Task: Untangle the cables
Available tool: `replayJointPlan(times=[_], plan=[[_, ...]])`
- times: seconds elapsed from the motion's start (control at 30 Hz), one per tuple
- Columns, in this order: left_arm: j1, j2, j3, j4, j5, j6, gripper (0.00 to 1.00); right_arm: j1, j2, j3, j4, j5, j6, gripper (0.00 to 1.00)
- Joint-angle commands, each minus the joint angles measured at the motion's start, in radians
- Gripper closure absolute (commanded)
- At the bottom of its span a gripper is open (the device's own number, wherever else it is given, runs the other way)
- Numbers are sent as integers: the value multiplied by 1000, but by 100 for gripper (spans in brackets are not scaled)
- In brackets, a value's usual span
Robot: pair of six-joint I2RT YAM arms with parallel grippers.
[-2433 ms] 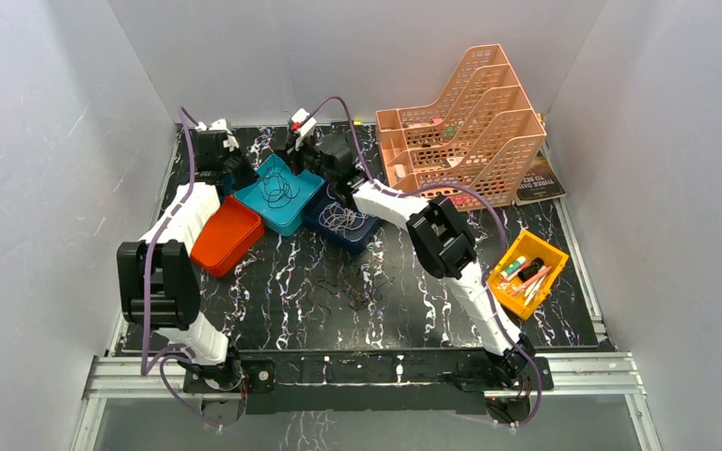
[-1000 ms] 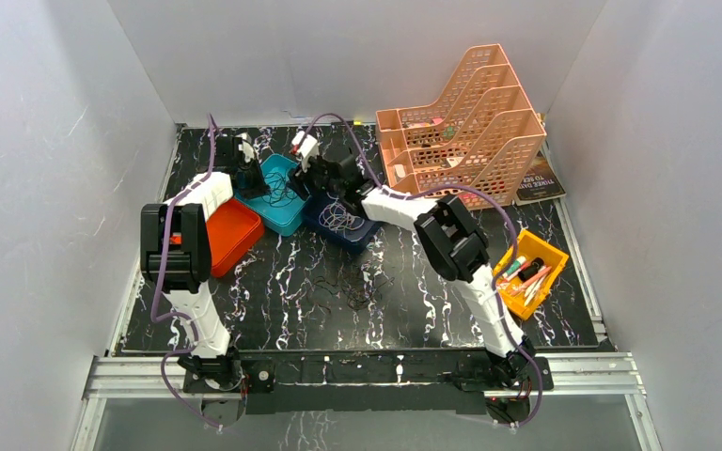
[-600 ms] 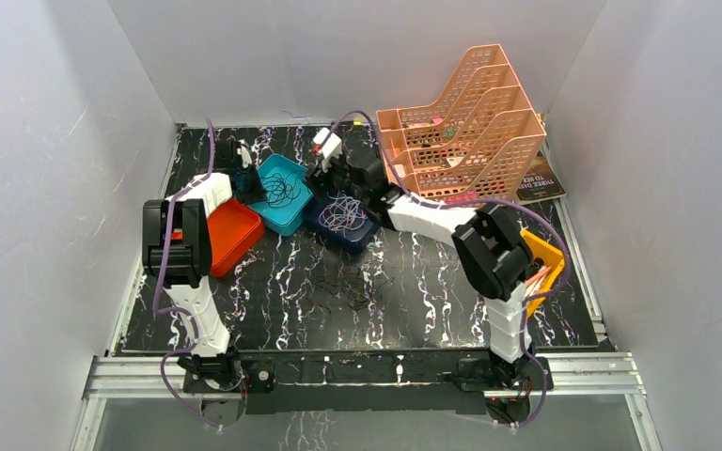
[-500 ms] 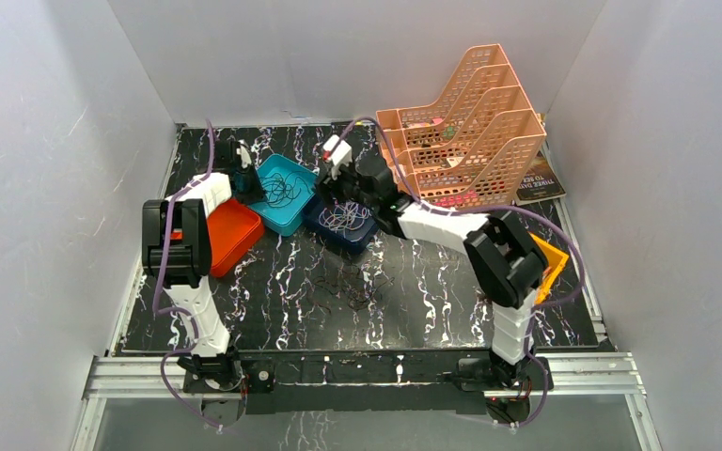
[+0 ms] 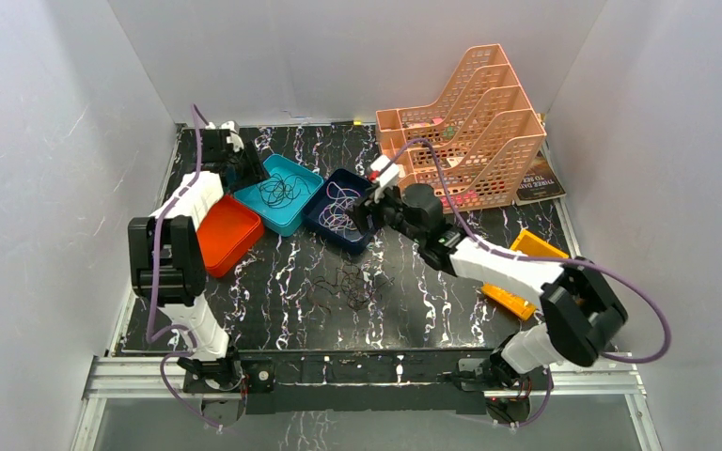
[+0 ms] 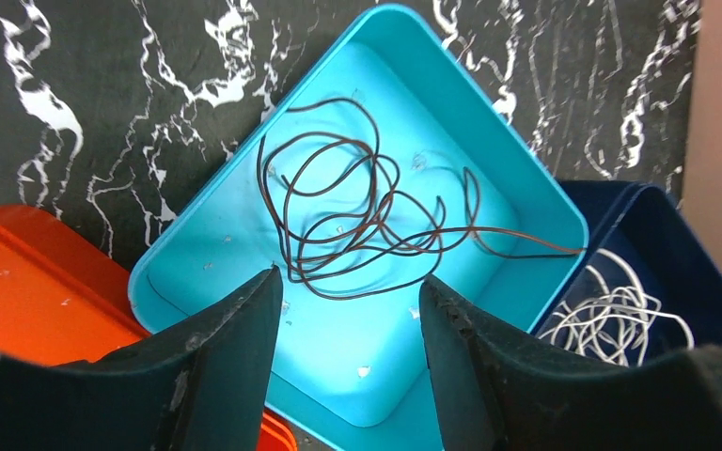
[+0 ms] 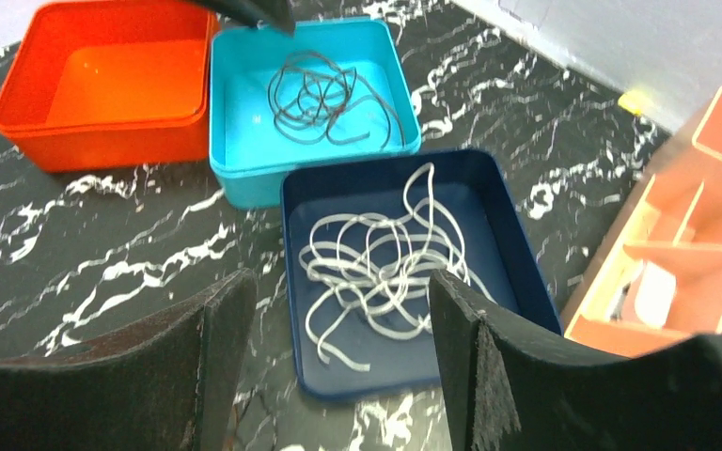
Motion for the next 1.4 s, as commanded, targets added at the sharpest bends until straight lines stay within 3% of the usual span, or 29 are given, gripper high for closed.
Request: replayJointPlan(times=[0.0, 0.23, 0.43, 0.63, 0.77, 0.87, 1.03, 1.37], plan=[[9, -101, -26, 18, -12, 6, 45, 6, -134, -98, -60, 56, 43, 24], [-23, -130, -46, 111, 152, 57, 41, 6, -356, -237, -228, 85, 158, 24], [-127, -67, 51, 55, 93, 94, 33, 6, -487, -367, -280, 81, 288, 24], [-214, -13, 95, 11, -153, -64, 29, 6, -522, -397, -315, 127, 386, 24], [-274, 12, 116, -59, -329, -274, 27, 6, -531, -395, -320, 165, 417, 24], [-292, 12, 95, -55, -375, -444, 27, 6, -531, -396, -321, 179, 424, 24], [-298, 31, 101, -52, -431, -604, 27, 6, -543, -401, -332, 179, 432, 24], [-297, 90, 132, -45, -459, -743, 29, 6, -558, -418, -340, 189, 435, 24]])
